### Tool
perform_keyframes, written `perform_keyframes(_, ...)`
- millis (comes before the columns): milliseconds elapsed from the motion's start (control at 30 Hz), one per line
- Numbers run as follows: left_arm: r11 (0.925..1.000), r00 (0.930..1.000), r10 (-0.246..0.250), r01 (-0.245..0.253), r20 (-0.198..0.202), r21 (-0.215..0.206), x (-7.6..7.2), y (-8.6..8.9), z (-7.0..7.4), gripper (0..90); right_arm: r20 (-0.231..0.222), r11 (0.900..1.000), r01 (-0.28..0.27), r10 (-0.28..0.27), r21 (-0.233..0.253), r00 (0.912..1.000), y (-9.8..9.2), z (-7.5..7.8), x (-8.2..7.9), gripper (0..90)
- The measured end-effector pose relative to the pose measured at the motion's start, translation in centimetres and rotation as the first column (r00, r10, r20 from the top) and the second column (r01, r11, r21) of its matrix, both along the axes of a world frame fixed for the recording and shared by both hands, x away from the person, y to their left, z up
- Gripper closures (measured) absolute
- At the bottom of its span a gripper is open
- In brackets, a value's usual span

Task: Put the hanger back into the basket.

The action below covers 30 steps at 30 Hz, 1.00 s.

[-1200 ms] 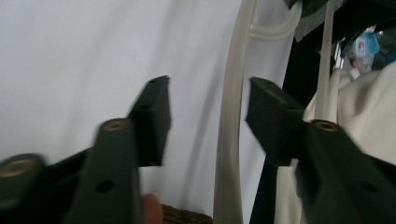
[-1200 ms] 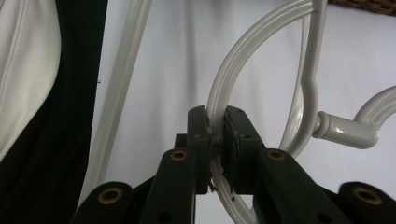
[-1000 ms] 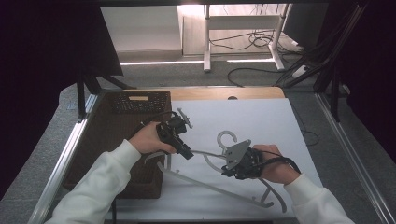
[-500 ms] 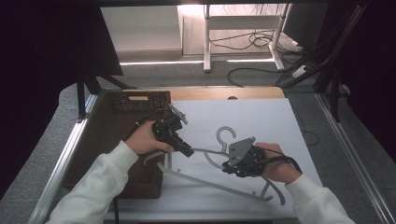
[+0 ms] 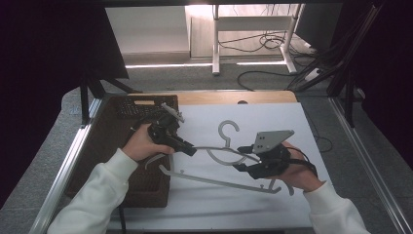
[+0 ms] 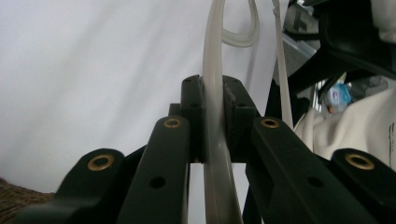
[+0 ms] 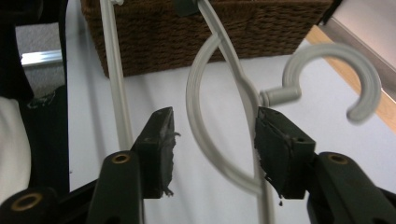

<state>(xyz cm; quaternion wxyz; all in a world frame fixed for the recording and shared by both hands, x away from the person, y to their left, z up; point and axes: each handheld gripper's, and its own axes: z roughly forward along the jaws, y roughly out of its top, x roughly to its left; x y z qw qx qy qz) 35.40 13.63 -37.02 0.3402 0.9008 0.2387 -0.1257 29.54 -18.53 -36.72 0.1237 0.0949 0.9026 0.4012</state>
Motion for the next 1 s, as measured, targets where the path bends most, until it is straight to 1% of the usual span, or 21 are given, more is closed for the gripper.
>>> perform_keyframes(100, 0.9995, 0.9997, 0.022, -0.022, 0.01, -0.024, -0.1, 0.8, 0.4, 81.6, 0.007, 0.999, 0.019, -0.019, 0.025, 0.9998, -0.7, 0.3, -0.4, 44.6)
perform_keyframes(200, 0.998, 0.9983, 0.055, -0.055, 0.017, -0.031, -0.2, 1.7, 0.7, 81.5, 0.007, 0.997, 0.05, -0.05, 0.06, 0.9987, -1.5, 0.4, -0.8, 43.2)
perform_keyframes(300, 0.995, 0.9944, 0.094, -0.093, 0.047, -0.039, -0.5, 2.6, 1.1, 81.5, 0.003, 0.992, 0.092, -0.093, 0.088, 0.9957, -2.2, 0.5, -1.3, 42.1)
perform_keyframes(367, 0.9909, 0.9897, 0.128, -0.125, 0.065, -0.051, -0.8, 3.3, 1.4, 81.5, -0.003, 0.988, 0.114, -0.114, 0.102, 0.9935, -2.7, 0.3, -1.6, 41.3)
perform_keyframes(433, 0.9846, 0.9817, 0.169, -0.164, 0.088, -0.061, -1.2, 3.9, 1.6, 81.5, -0.01, 0.985, 0.131, -0.131, 0.112, 0.9914, -3.1, -0.1, -1.8, 40.5)
perform_keyframes(533, 0.9737, 0.9672, 0.224, -0.216, 0.12, -0.072, -1.7, 5.0, 1.9, 81.6, -0.024, 0.981, 0.153, -0.151, 0.119, 0.9882, -3.7, -0.8, -2.0, 40.1)
perform_keyframes(633, 0.962, 0.9507, 0.271, -0.261, 0.151, -0.079, -2.4, 6.1, 2.2, 81.5, -0.038, 0.977, 0.168, -0.164, 0.129, 0.9857, -4.3, -1.4, -2.0, 40.0)
perform_keyframes(667, 0.9564, 0.9431, 0.29, -0.279, 0.163, -0.086, -2.6, 6.5, 2.3, 81.5, -0.043, 0.977, 0.172, -0.168, 0.129, 0.9849, -4.5, -1.7, -2.0, 40.0)
perform_keyframes(767, 0.9474, 0.9342, 0.315, -0.299, 0.168, -0.115, -3.0, 7.7, 2.4, 81.5, -0.062, 0.974, 0.186, -0.179, 0.127, 0.9818, -5.0, -2.5, -1.8, 40.0)
perform_keyframes(833, 0.9386, 0.9243, 0.339, -0.32, 0.175, -0.129, -3.4, 8.6, 2.4, 81.6, -0.07, 0.973, 0.197, -0.19, 0.12, 0.9793, -5.2, -2.9, -1.7, 40.0)
perform_keyframes(900, 0.9321, 0.9163, 0.357, -0.337, 0.181, -0.133, -3.6, 9.1, 2.4, 81.5, -0.075, 0.971, 0.211, -0.204, 0.112, 0.9762, -5.5, -3.3, -1.4, 40.1)
perform_keyframes(967, 0.9241, 0.9072, 0.377, -0.355, 0.186, -0.141, -3.9, 9.7, 2.2, 81.5, -0.077, 0.964, 0.248, -0.242, 0.093, 0.9673, -5.7, -3.7, -1.1, 40.0)
perform_keyframes(1000, 0.9218, 0.9053, 0.382, -0.359, 0.185, -0.146, -4.0, 10.0, 2.1, 81.5, -0.086, 0.959, 0.27, -0.263, 0.086, 0.961, -5.9, -3.9, -0.9, 40.0)
